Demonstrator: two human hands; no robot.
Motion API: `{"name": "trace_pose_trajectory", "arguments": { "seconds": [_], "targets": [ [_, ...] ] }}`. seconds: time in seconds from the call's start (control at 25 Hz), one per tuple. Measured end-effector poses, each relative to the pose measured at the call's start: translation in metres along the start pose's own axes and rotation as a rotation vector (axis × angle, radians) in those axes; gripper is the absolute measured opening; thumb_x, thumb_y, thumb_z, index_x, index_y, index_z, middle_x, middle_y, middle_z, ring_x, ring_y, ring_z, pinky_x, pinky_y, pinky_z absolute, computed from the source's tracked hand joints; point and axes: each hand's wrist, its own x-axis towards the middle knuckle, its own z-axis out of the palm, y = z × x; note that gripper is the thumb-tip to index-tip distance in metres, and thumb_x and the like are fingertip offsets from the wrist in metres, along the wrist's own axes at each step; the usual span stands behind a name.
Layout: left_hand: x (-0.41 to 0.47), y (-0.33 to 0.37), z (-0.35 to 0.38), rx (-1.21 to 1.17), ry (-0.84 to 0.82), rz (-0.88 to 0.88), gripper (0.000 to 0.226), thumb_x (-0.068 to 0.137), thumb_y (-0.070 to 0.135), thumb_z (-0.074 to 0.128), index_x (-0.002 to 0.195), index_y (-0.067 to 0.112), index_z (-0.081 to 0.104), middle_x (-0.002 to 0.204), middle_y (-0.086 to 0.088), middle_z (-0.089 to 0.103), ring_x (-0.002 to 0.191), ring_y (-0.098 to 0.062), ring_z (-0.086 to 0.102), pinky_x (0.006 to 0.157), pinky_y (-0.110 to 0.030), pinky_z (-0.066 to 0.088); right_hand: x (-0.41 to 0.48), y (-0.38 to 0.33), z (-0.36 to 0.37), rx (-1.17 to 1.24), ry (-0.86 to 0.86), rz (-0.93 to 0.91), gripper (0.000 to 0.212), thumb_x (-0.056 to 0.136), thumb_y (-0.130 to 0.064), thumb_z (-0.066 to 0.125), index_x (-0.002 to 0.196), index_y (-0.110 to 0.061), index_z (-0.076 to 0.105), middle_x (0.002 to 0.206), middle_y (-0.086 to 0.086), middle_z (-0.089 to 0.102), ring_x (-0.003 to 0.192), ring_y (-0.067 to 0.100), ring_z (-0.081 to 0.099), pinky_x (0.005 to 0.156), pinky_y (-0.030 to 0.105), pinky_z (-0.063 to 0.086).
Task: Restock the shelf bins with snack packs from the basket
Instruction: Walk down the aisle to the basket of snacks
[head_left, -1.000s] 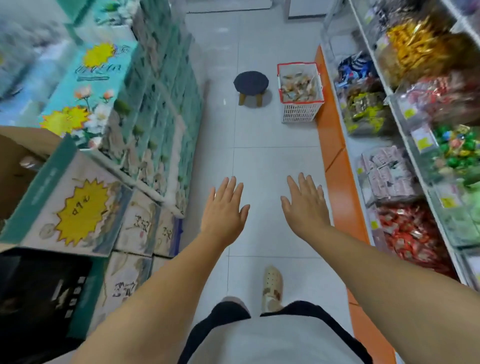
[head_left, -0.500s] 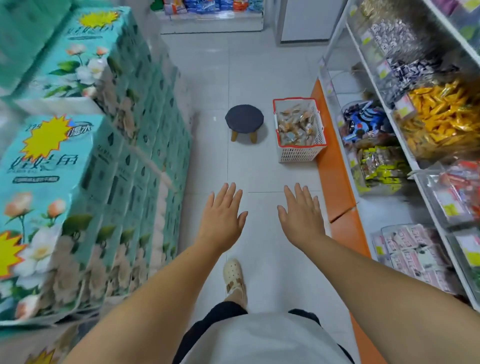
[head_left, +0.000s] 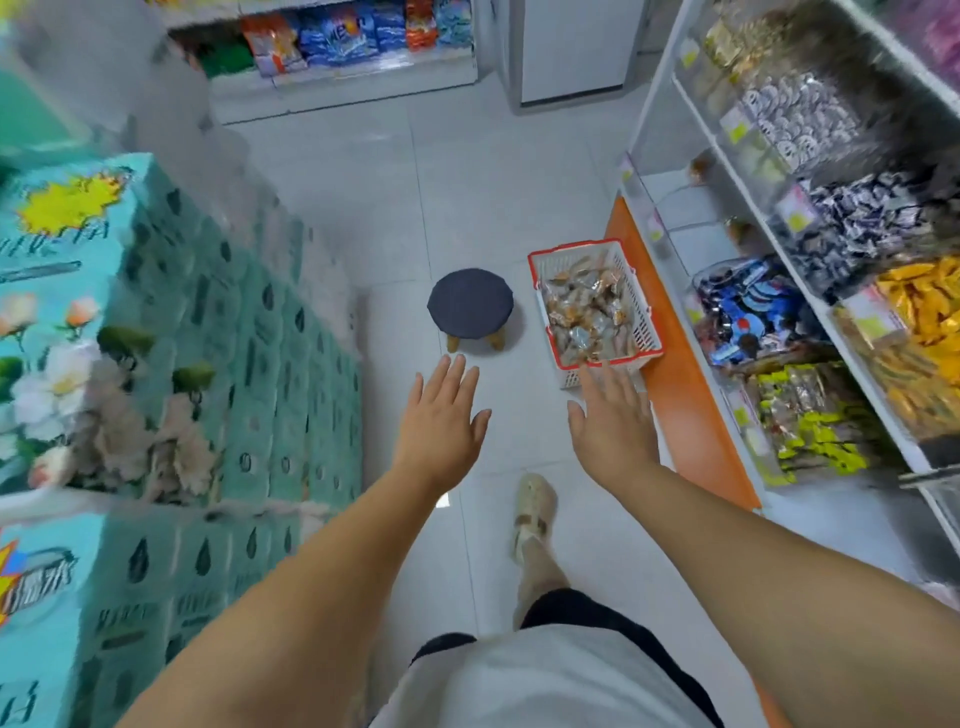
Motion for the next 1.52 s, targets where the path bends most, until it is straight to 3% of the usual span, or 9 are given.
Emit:
{"name": "trace_pose_trajectory", "arguments": {
  "seconds": [0.4,0.88,1.12,1.36,1.52],
  "targets": [
    [0.252,-0.033,-0.053,-0.022,-0.047,0.076,0.059,0.104,0.043,0.028,0.155,0.017,0.017,0.164,-0.003,0.007,0.151,-0.021,-0.001,0.123,-0.041,0.0,0.251,-0.012,-0.055,0.001,-0.068,0.07,0.054,0.103,-0.035,0.029,0.154,-0.022,0.016,0.163,0.006,0.009,0.15,0.024,0.003,0.122,0.045,0.007],
    [0.518,-0.06,-0.083,0.195,-0.259,0.602,0.059,0.105,0.041,0.021,0.156,0.018,0.005,0.164,-0.001,-0.003,0.151,-0.019,-0.008,0.122,-0.038,-0.006,0.4,-0.034,-0.055,0.144,0.023,0.599,0.055,0.104,-0.034,0.026,0.155,-0.022,0.01,0.163,0.005,0.005,0.151,0.022,-0.003,0.12,0.039,-0.001],
    [0.604,-0.023,-0.085,0.288,-0.348,0.786,0.059,0.104,0.043,0.015,0.156,0.021,-0.002,0.164,0.0,-0.009,0.15,-0.017,-0.014,0.122,-0.039,-0.006,0.442,-0.02,-0.057,0.245,0.037,0.817,0.055,0.103,-0.033,0.027,0.155,-0.022,0.013,0.162,0.008,0.011,0.15,0.026,0.004,0.122,0.043,0.004],
    [0.669,0.038,-0.078,0.347,-0.338,0.897,0.059,0.105,0.042,0.016,0.156,0.019,-0.001,0.164,-0.001,-0.008,0.15,-0.018,-0.014,0.122,-0.039,-0.007,0.492,0.025,-0.066,0.29,0.037,0.887,0.056,0.103,-0.035,0.024,0.155,-0.023,0.009,0.163,0.006,0.005,0.151,0.023,0.0,0.122,0.044,0.004],
    [0.693,0.072,-0.074,0.362,-0.368,1.008,0.06,0.105,0.041,0.021,0.156,0.018,-0.002,0.164,0.0,-0.009,0.15,-0.017,-0.013,0.121,-0.038,-0.006,0.504,0.037,-0.064,0.344,0.076,0.974,0.055,0.103,-0.038,0.022,0.155,-0.023,0.011,0.163,0.007,0.011,0.15,0.025,0.004,0.122,0.045,0.006]
  ]
}}
